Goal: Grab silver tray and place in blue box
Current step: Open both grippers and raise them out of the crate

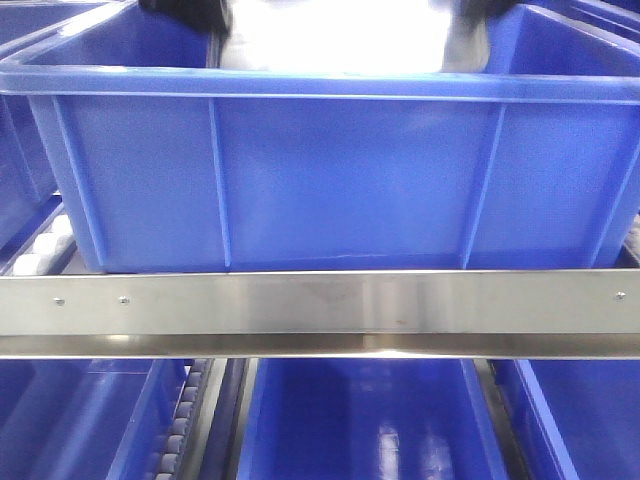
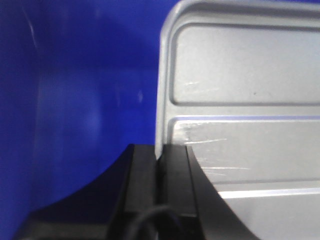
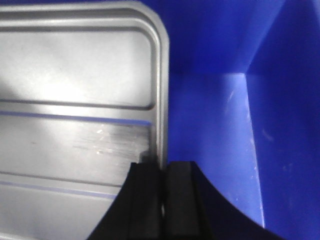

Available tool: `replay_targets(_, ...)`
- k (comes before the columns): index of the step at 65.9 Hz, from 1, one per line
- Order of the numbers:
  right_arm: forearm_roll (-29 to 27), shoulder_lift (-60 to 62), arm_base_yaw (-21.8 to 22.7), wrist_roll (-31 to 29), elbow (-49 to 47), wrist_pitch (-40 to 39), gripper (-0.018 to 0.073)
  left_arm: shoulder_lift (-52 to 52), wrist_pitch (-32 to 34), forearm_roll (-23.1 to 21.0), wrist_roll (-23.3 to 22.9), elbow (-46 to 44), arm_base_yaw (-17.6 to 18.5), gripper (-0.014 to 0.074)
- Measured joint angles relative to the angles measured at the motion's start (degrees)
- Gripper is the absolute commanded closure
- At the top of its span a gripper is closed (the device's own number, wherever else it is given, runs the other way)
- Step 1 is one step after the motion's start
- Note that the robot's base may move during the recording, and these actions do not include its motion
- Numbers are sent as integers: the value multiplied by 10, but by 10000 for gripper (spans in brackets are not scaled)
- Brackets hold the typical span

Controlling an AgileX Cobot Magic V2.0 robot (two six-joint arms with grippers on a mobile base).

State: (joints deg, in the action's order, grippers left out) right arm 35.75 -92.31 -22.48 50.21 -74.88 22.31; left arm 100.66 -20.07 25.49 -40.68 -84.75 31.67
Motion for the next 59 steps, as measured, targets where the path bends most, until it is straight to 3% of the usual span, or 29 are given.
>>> replay_targets(17, 0, -6, 0, 0, 0, -3, 482, 1, -2, 12, 0, 0, -3, 658)
replay_targets(32, -1, -6, 2, 0, -1, -17, 219, 2, -14, 13, 0, 0, -17, 496)
replay_targets(40, -1, -6, 12, 0, -2, -22, 153, 2, -14, 13, 0, -1, -31, 470)
replay_targets(51, -1, -6, 23, 0, -3, -21, 169, 2, -14, 13, 0, -2, -41, 472)
replay_targets(59, -2, -6, 22, 0, -3, -22, 365, 2, -14, 13, 0, -2, -40, 617)
